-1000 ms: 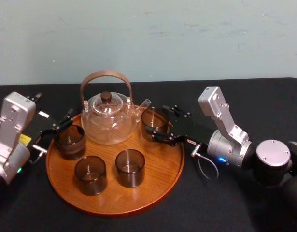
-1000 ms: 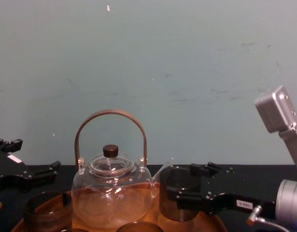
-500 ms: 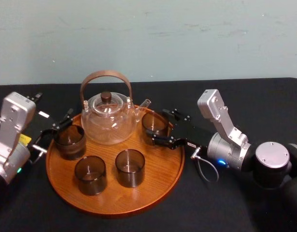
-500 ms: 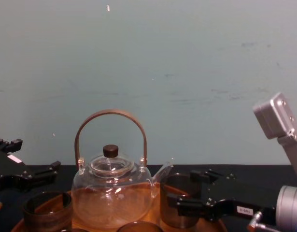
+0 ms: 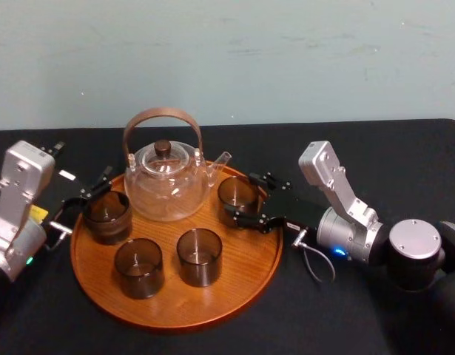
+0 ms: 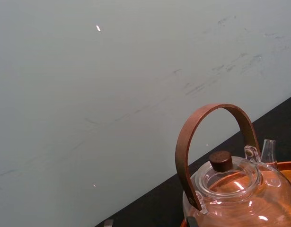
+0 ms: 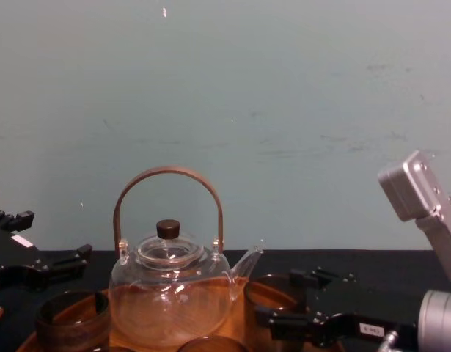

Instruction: Pick up the glass from the table and place it on the tray.

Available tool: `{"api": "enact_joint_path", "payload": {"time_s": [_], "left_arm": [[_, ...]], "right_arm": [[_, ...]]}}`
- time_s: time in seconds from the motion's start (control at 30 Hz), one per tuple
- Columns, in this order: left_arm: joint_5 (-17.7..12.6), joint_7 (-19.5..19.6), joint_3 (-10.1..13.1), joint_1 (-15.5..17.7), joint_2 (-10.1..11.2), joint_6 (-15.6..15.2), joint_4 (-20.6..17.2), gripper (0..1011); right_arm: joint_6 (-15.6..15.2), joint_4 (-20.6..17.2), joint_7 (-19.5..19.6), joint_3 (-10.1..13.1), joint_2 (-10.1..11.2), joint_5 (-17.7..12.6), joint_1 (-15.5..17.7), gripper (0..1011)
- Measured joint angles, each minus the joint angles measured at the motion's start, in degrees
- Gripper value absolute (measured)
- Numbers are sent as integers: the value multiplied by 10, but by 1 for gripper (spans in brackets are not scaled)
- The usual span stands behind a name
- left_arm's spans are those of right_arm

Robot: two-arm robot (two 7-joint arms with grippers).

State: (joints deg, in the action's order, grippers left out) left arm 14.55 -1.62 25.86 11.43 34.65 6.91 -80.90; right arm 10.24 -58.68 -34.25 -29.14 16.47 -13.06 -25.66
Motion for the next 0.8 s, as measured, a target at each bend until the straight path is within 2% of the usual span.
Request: {"api": "enact_joint_path", "payload": {"time_s": [0.5, 0.67, 0.8], "left_arm": [[0, 0, 0, 0, 0, 0, 0, 1001], [0, 0, 0, 0, 0, 0, 0, 1001], [0, 0, 0, 0, 0, 0, 0, 1001]], "right_arm": [[-2, -1, 2, -1, 1, 2, 0, 900], [-2, -1, 2, 0, 1, 2, 1, 1002], [-1, -1, 2, 0, 1, 2, 1, 1002]]}}
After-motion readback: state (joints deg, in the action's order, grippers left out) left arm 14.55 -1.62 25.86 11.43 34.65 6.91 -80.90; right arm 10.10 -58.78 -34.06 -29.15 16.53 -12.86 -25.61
